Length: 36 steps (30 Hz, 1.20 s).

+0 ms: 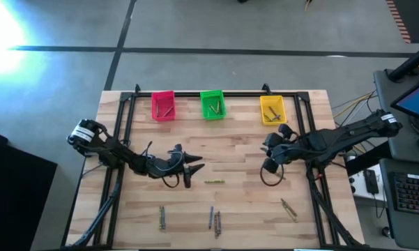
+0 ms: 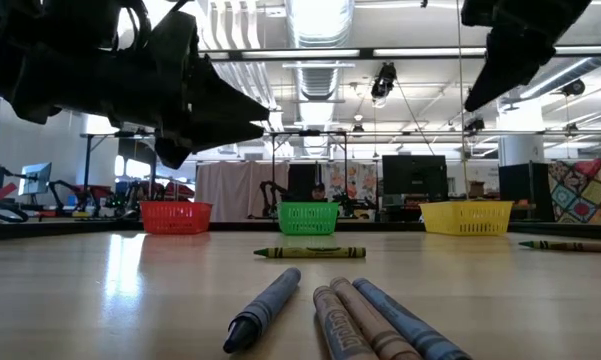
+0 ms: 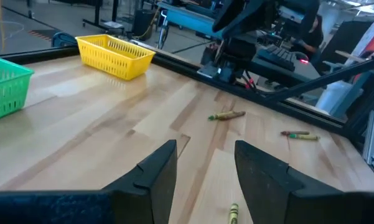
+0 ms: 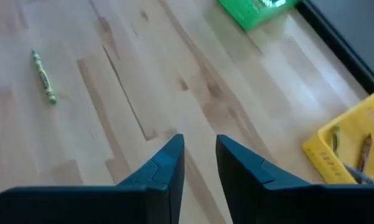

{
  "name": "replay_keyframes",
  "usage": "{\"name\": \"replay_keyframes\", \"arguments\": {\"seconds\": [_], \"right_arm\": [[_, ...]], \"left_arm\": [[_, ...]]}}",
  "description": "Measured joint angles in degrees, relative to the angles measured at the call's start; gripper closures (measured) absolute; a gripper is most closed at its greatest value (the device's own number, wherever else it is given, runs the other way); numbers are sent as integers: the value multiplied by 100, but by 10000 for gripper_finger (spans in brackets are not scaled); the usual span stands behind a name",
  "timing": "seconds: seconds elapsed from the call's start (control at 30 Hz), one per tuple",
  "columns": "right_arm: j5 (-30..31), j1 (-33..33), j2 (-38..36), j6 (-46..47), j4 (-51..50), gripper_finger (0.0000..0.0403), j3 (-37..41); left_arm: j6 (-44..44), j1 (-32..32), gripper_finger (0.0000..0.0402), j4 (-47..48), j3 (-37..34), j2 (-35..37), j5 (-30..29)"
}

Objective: Sort crayons
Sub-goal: Put the green crayon into the yellow basket

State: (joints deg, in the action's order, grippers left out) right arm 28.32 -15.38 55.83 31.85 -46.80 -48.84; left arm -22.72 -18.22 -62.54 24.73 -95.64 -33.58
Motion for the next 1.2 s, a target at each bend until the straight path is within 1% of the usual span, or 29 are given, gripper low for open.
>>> {"name": "replay_keyframes", "arguments": {"seconds": [0.1,0.17,0.27,0.3,0.4,0.47,0.53,0.6,0.7,0.8,0.87,0.9,1.03,1.13,1.2], "right_arm": [[-73,1,21,13,-181,315,-7],[-432,3,20,-159,-365,319,-138],[-997,2,0,-146,-464,336,-514],[-1046,-7,-17,-269,-410,343,-591],[-744,-80,-48,-593,81,358,-499],[-850,-83,-19,-734,23,364,-464],[-985,-72,9,-920,-158,366,-612],[-918,-76,-47,-845,-126,367,-684],[-846,-72,-51,-572,-101,367,-466],[-943,-24,96,-344,-431,366,-392],[-946,-24,84,-255,-646,360,-472],[-942,-24,43,-255,-569,355,-520],[-1073,-50,-122,-550,4,321,-512],[-1559,-56,-216,-1026,449,294,-454],[-1508,-91,-229,-1040,739,280,-269]], "left_arm": [[1,0,274,-6,0,0,2],[40,0,285,-2,0,0,2],[102,0,296,0,0,0,4],[108,0,298,3,0,0,5],[116,4,301,2,0,0,7],[118,4,301,2,0,0,11],[119,4,301,2,0,0,66],[119,4,301,3,0,0,165],[126,2,301,-26,0,0,166],[229,2,301,-67,0,2,168],[254,2,301,-64,0,2,173],[254,2,301,-68,0,2,170],[273,2,301,-105,-2,2,170],[273,2,301,-138,-2,4,170],[273,2,301,-139,-4,4,170]]}}
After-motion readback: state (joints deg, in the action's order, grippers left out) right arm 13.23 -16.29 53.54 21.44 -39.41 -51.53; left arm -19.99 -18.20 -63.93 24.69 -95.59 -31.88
